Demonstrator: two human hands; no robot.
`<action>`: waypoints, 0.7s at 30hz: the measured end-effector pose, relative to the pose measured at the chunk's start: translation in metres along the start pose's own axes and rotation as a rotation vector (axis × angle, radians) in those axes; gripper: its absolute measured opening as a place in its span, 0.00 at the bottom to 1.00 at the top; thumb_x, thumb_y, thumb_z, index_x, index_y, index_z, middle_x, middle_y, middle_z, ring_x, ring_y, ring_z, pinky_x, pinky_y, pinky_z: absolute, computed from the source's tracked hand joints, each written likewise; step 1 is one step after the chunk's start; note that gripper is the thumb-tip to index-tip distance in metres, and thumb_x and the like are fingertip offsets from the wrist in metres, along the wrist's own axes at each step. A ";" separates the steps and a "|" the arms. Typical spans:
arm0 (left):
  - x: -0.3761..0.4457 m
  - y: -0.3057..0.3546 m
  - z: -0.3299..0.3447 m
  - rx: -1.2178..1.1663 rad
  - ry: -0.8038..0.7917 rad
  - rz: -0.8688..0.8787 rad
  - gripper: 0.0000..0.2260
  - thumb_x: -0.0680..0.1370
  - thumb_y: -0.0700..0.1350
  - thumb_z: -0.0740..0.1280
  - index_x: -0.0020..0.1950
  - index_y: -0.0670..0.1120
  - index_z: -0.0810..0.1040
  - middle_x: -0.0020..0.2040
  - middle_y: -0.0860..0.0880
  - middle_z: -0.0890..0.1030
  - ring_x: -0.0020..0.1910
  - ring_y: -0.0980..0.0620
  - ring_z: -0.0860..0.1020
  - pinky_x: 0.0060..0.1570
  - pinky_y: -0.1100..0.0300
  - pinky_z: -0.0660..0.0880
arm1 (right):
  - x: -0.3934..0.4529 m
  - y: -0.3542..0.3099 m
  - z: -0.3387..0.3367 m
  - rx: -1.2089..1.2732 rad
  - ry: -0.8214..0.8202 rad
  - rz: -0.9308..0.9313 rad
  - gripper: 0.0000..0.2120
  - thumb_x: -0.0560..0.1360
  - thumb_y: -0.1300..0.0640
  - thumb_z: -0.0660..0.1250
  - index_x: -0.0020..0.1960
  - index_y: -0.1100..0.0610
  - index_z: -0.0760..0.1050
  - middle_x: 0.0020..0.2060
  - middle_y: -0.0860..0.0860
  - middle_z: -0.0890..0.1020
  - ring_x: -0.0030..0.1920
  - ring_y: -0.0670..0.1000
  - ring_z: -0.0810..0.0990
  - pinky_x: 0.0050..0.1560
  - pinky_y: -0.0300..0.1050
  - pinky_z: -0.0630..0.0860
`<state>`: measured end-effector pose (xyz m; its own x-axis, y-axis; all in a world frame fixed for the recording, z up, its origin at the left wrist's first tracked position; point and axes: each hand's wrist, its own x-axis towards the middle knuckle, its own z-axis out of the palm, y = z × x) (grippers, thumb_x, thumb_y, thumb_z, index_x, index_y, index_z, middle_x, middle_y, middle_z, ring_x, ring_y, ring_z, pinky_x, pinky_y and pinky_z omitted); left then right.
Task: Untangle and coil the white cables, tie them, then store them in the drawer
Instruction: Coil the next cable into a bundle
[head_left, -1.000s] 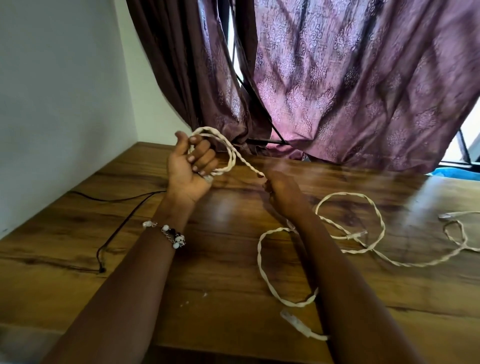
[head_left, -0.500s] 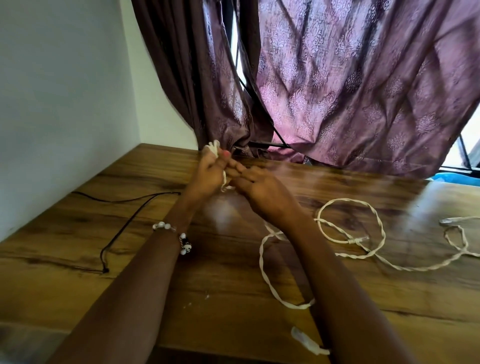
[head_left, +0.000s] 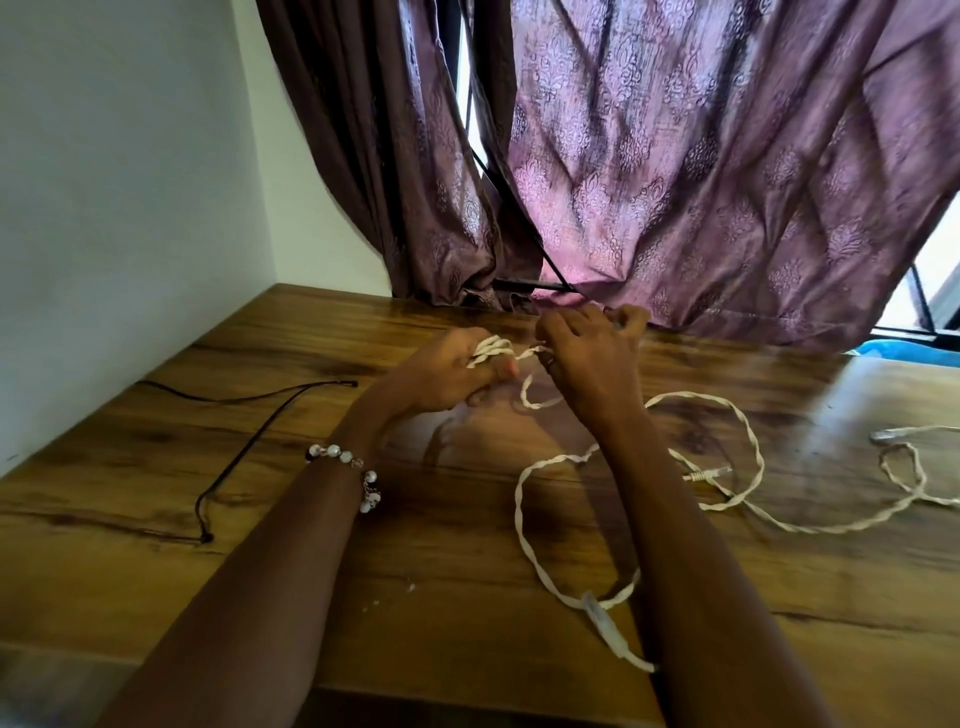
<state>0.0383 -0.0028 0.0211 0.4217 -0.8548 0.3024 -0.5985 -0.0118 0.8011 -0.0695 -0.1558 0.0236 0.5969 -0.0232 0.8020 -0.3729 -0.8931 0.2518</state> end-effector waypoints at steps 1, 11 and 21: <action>0.001 0.000 0.001 -0.048 -0.030 -0.013 0.18 0.76 0.52 0.66 0.50 0.35 0.75 0.29 0.46 0.74 0.22 0.56 0.69 0.22 0.64 0.65 | -0.001 0.001 0.002 -0.038 -0.016 0.049 0.12 0.62 0.58 0.75 0.44 0.54 0.78 0.37 0.50 0.83 0.40 0.55 0.80 0.50 0.54 0.64; 0.004 0.004 0.005 -0.900 -0.005 -0.124 0.15 0.83 0.46 0.54 0.40 0.40 0.68 0.20 0.52 0.61 0.15 0.59 0.56 0.20 0.73 0.52 | -0.002 0.005 0.009 -0.002 0.023 0.255 0.12 0.64 0.55 0.75 0.45 0.56 0.78 0.36 0.55 0.83 0.39 0.59 0.81 0.44 0.53 0.73; 0.003 -0.003 -0.022 -1.275 0.213 -0.143 0.19 0.81 0.56 0.55 0.34 0.47 0.64 0.16 0.55 0.60 0.12 0.60 0.56 0.15 0.72 0.49 | -0.003 -0.001 -0.023 1.372 -0.714 0.450 0.12 0.75 0.72 0.64 0.56 0.63 0.73 0.32 0.56 0.81 0.20 0.46 0.75 0.17 0.37 0.65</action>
<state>0.0558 0.0060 0.0310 0.5975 -0.7867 0.1551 0.4758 0.5036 0.7211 -0.0874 -0.1444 0.0333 0.9593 -0.2252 0.1705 0.0510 -0.4557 -0.8887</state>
